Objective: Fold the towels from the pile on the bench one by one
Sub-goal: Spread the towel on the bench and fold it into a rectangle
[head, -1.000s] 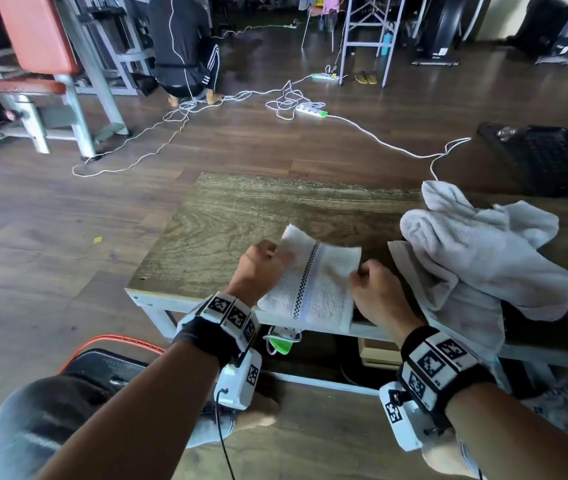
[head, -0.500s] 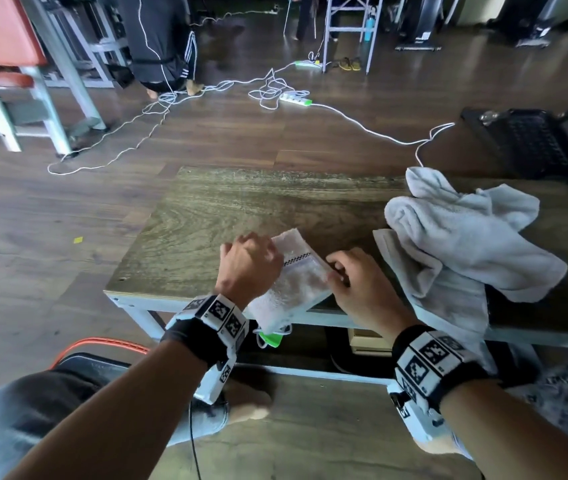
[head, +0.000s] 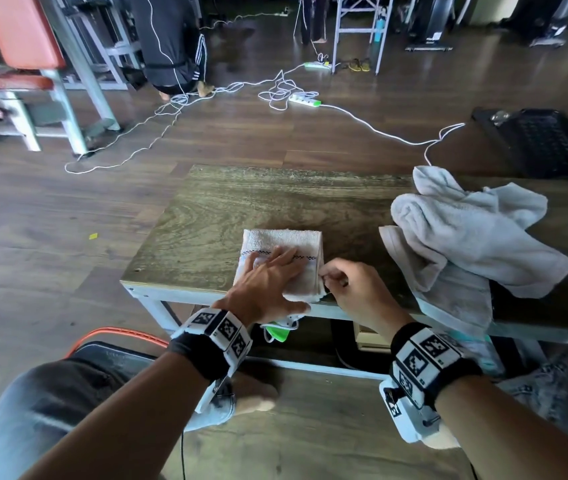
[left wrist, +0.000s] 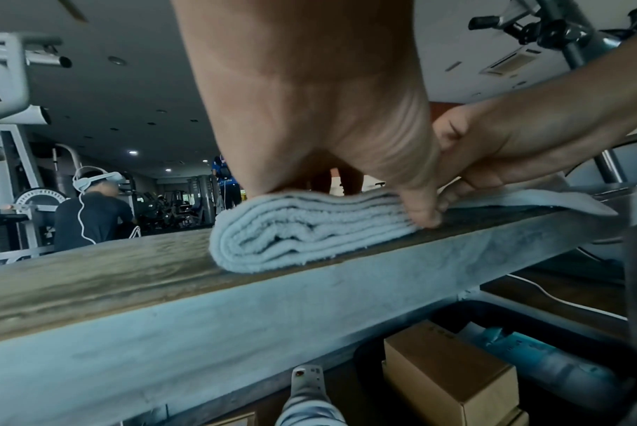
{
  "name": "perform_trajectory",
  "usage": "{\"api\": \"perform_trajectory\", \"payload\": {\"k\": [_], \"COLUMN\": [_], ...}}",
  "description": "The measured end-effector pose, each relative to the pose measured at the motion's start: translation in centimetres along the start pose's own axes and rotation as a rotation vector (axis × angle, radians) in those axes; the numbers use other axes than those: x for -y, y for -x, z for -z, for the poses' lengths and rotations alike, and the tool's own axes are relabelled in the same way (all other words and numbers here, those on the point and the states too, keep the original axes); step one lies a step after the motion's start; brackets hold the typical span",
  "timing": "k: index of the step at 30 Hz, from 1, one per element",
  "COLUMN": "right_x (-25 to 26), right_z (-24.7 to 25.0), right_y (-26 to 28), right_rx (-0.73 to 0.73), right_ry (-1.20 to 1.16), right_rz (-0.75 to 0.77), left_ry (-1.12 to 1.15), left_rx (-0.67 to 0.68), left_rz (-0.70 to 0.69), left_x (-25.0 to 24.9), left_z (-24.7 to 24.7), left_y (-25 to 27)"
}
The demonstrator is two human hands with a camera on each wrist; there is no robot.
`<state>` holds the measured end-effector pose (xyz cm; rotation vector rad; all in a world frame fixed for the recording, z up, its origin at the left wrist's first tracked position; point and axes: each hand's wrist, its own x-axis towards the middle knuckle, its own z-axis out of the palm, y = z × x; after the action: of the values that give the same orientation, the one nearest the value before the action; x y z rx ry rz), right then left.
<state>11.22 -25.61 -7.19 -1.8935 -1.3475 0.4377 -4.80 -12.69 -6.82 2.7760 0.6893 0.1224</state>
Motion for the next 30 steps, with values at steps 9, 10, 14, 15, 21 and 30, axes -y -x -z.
{"api": "perform_trajectory", "payload": {"k": [9, 10, 14, 15, 21, 30], "right_x": [0.8, 0.8, 1.1, 1.1, 0.8, 0.4], "right_z": [0.9, 1.0, 1.2, 1.2, 0.6, -0.5], "right_y": [0.3, 0.4, 0.6, 0.7, 0.7, 0.1], "right_rx": [0.031, 0.029, 0.105, 0.167, -0.001, -0.005], "right_ry": [-0.107, -0.109, 0.043, 0.095, 0.181, 0.286], "right_rz": [0.022, 0.016, -0.024, -0.035, -0.099, 0.209], "left_ry": [0.339, 0.374, 0.331, 0.336, 0.029, 0.167], "left_rx": [-0.355, -0.412, -0.612, -0.590, -0.055, -0.367], "left_rz": [-0.161, -0.142, 0.015, -0.026, -0.075, -0.017], "left_x": [-0.2, -0.4, -0.3, -0.1, -0.3, 0.8], "left_z": [-0.3, 0.0, 0.7, 0.5, -2.3, -0.9], "left_y": [0.1, 0.2, 0.1, 0.1, 0.6, 1.0]}}
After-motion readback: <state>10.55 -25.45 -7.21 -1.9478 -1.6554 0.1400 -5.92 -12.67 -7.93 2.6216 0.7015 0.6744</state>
